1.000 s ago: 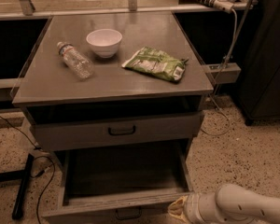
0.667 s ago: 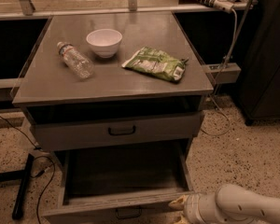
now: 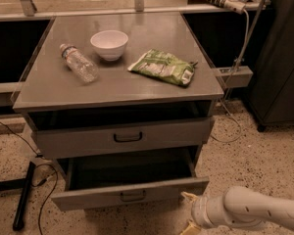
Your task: Close middle drawer
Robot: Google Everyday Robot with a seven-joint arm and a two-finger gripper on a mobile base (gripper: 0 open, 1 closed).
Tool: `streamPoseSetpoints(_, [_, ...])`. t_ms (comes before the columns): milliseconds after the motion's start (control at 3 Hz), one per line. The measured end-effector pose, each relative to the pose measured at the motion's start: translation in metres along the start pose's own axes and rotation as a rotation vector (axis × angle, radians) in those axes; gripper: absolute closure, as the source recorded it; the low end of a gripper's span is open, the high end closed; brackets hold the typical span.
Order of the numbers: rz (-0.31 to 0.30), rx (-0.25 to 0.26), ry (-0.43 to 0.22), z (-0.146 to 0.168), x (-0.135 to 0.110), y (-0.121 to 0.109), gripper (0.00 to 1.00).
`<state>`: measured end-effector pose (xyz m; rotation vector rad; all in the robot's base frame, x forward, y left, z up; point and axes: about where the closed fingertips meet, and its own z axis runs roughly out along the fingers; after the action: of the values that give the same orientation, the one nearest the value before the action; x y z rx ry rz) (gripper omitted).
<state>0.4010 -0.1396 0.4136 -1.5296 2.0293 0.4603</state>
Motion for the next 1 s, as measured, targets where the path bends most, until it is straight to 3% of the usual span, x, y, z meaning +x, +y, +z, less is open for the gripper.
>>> streamPoseSetpoints(667, [-0.038,0.006,0.047,0.032,0.000,-0.064,0.66])
streamPoseSetpoints(1000, [-0.090,0.045,0.118,0.048,-0.010,-0.119,0.88])
